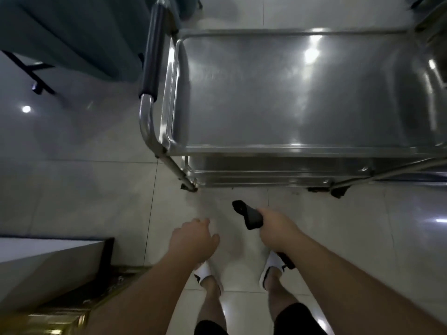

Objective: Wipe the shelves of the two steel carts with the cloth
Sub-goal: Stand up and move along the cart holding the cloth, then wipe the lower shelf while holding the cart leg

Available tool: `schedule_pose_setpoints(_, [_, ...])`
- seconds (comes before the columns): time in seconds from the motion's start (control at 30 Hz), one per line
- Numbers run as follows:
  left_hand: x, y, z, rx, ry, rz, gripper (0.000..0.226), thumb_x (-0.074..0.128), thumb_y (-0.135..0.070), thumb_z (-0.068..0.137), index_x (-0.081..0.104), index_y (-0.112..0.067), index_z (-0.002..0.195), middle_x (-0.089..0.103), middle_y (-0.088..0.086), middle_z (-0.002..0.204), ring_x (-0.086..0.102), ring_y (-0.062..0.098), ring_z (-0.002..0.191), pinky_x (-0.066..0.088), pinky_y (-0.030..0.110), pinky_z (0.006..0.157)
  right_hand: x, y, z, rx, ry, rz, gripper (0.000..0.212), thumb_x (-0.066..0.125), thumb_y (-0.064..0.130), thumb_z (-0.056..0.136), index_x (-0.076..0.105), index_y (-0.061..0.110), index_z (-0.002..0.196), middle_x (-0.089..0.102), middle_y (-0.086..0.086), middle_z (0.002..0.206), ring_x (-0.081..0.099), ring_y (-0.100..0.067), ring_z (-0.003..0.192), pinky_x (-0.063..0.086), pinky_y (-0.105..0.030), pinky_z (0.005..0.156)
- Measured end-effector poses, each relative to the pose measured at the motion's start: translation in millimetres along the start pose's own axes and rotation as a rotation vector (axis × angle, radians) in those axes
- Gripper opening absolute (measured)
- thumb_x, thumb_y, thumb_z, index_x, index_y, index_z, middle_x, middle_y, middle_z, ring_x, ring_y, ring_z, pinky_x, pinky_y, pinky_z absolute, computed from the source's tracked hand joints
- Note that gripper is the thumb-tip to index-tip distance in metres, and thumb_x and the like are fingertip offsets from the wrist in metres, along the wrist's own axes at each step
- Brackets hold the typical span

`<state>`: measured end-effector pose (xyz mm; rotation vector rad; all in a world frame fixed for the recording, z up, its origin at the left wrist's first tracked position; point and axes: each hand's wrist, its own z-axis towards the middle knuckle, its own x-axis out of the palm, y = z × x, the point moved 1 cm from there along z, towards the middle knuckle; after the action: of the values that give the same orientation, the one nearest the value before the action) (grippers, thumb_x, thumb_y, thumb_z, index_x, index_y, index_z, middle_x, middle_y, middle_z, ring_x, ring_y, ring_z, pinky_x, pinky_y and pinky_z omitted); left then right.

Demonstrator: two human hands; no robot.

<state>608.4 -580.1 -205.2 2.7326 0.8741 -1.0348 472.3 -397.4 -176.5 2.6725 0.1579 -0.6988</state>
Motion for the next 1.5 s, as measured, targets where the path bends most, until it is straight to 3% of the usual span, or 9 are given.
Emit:
schedule_pose_setpoints(0.1, [25.0,10.8,18.8,-0.023,0.025,0.007,0.060,0.040,-0.059,0.101,0.047,-0.025,0.150,0.059,0.005,0.141,0.057,0.029,0.126,0.045,0.044,0.098,29.8,-4.6,27.4,-0.032,-0.004,0.065,0.045,0.050,0.000,0.094,0.057,0.021,0.132,0.064,-0.006,0.107,0.061,-0.024,0.094,0.044,-0.030,0.072])
schedule_pose_setpoints(0.4, [106.5,0.5,137.9,-0.080,-0.026,-0.029,0.061,0.038,-0.061,0.102,0.048,-0.025,0.150,0.060,0.006,0.139,0.056,0.029,0.127,0.043,0.044,0.097,62.0,-83.4,151.7,0.050,0.143,-0.110,0.045,0.052,0.010,0.100,0.047,0.009,0.144,0.058,-0.016,0.136,0.059,-0.030,0.119,0.045,-0.031,0.089])
schedule_pose_setpoints(0.67, [166.4,-2.1,292.3,-0.033,-0.125,-0.039,0.062,0.047,-0.055,0.097,0.044,-0.027,0.152,0.056,0.005,0.148,0.054,0.031,0.133,0.044,0.047,0.104,99.7,-163.9,290.2,-0.054,-0.148,-0.149,0.032,0.050,0.003,0.097,0.058,0.011,0.126,0.064,-0.012,0.117,0.062,-0.031,0.108,0.051,-0.036,0.087])
schedule_pose_setpoints(0.8, [184.3,2.2,371.1,-0.006,-0.195,0.005,0.062,0.046,-0.056,0.098,0.047,-0.025,0.151,0.055,0.007,0.151,0.053,0.033,0.136,0.046,0.046,0.103,111.0,-175.9,374.2,-0.119,-0.254,-0.163,0.038,0.052,0.006,0.099,0.059,0.015,0.135,0.065,-0.013,0.120,0.061,-0.029,0.101,0.049,-0.036,0.085])
schedule_pose_setpoints(0.9, [188.8,6.1,418.9,0.030,-0.257,0.038,0.062,0.048,-0.057,0.099,0.048,-0.025,0.152,0.054,0.006,0.151,0.054,0.031,0.135,0.048,0.046,0.101,112.4,-172.2,429.2,-0.148,-0.314,-0.193,0.030,0.051,0.006,0.096,0.061,0.015,0.123,0.063,-0.006,0.100,0.060,-0.024,0.086,0.048,-0.035,0.075])
schedule_pose_setpoints(1.0, [183.9,9.5,458.2,0.069,-0.339,0.052,0.057,0.051,-0.052,0.098,0.049,-0.027,0.149,0.056,0.006,0.147,0.057,0.032,0.130,0.049,0.044,0.096,107.6,-171.8,471.0,-0.254,-0.401,-0.214,0.028,0.054,0.006,0.095,0.060,0.016,0.120,0.062,-0.007,0.103,0.059,-0.027,0.091,0.049,-0.037,0.077])
schedule_pose_setpoints(1.17, [184.8,18.2,512.6,0.150,-0.447,0.063,0.047,0.053,-0.039,0.107,0.055,-0.021,0.150,0.053,0.011,0.152,0.053,0.034,0.137,0.048,0.049,0.110,100.3,-164.5,519.8,-0.478,-0.543,-0.234,0.021,0.057,0.003,0.091,0.065,0.018,0.104,0.061,0.001,0.086,0.061,-0.020,0.081,0.035,-0.025,0.058])
schedule_pose_setpoints(1.37, [195.8,58.8,536.2,0.078,-0.437,-0.160,0.056,0.059,-0.044,0.102,0.049,-0.023,0.154,0.053,0.007,0.154,0.053,0.029,0.138,0.042,0.038,0.110,126.1,-122.9,548.3,-0.495,-0.645,-0.255,0.028,0.053,0.005,0.095,0.061,0.015,0.120,0.064,-0.008,0.096,0.061,-0.027,0.085,0.051,-0.039,0.071])
schedule_pose_setpoints(1.5, [210.5,79.8,531.3,0.001,-0.444,-0.322,0.049,0.061,-0.047,0.098,0.057,-0.036,0.146,0.057,-0.004,0.150,0.063,0.024,0.121,0.053,0.034,0.103,161.6,-99.0,561.1,-0.459,-0.771,-0.202,0.032,0.051,-0.002,0.090,0.057,0.013,0.117,0.057,-0.007,0.102,0.056,-0.030,0.089,0.047,-0.040,0.070])
